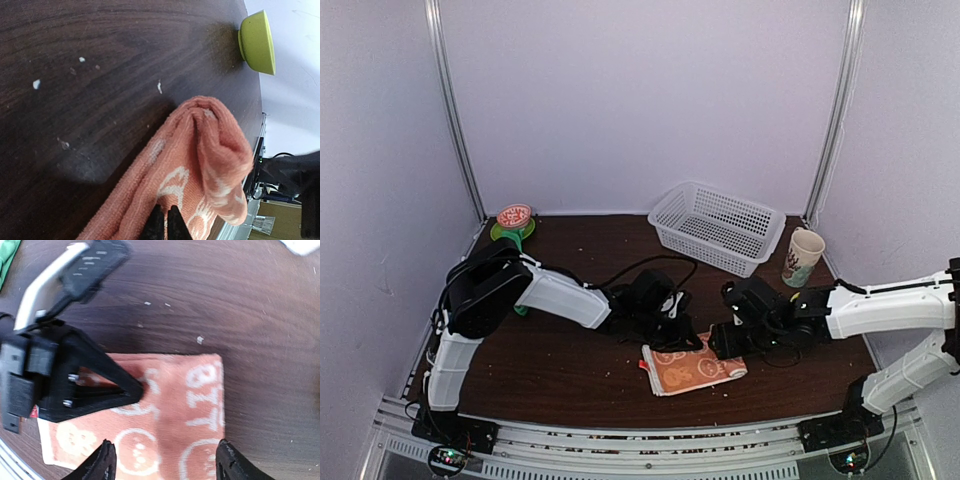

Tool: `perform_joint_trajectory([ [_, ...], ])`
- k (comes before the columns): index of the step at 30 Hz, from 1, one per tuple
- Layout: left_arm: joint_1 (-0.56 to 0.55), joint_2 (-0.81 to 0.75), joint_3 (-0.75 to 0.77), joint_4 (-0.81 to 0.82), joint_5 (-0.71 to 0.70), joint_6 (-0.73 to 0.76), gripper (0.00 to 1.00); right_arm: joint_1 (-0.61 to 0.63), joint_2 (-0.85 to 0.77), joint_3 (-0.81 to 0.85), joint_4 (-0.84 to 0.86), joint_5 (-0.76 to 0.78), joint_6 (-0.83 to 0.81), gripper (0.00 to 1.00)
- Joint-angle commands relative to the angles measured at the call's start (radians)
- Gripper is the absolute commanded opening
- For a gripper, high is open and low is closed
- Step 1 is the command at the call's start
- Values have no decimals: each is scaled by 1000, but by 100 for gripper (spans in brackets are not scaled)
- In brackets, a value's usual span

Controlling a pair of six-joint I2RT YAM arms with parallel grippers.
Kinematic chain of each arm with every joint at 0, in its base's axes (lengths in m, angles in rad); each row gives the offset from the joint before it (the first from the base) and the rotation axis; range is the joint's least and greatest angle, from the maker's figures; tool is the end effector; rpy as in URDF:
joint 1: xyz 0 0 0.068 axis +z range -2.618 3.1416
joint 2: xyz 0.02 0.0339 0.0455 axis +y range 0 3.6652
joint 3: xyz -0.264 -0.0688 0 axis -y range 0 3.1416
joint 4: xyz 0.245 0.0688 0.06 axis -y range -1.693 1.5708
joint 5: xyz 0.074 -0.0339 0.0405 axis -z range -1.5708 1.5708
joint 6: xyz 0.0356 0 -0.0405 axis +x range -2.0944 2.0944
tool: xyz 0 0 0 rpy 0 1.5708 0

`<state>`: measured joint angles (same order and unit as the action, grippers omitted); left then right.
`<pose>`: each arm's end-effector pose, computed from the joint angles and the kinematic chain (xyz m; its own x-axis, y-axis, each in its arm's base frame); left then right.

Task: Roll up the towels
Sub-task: Roll the towel at the center of the board.

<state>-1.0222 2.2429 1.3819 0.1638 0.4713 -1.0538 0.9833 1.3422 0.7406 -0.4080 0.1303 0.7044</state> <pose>0.2316 -0.4100 0.1055 -0.9842 0.1251 -0.1255 0.1744 0.5591 -0.8105 0.1448 0.2091 0.1889 -0.8672 -0.1438 -0.4768 -0.2958 0.9190 0.2608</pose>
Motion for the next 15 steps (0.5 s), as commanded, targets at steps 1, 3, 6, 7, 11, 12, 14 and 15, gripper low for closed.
perform_joint_trajectory([
  [1, 2, 18, 23, 16, 6, -3, 5, -60, -60, -114, 120, -124, 58, 70],
  [3, 2, 20, 27, 15, 7, -2, 6, -90, -87, -171, 163, -149, 72, 70],
  [6, 2, 17, 29, 10, 9, -3, 5, -126, -125, -219, 199, -143, 78, 68],
  [7, 2, 14, 27, 10, 9, -3, 5, -134, -130, -224, 199, -140, 76, 67],
  [11, 2, -9, 9, 12, 8, -1, 5, -146, -90, -216, 211, -133, 57, 57],
  [12, 2, -15, 5, 12, 9, 0, 5, -147, -71, -200, 202, -133, 49, 56],
  [14, 2, -31, -3, 14, 10, -1, 5, -147, -32, -185, 199, -135, 44, 55],
  [15, 2, -40, -7, 15, 11, -2, 5, -147, -16, -179, 201, -136, 45, 55],
])
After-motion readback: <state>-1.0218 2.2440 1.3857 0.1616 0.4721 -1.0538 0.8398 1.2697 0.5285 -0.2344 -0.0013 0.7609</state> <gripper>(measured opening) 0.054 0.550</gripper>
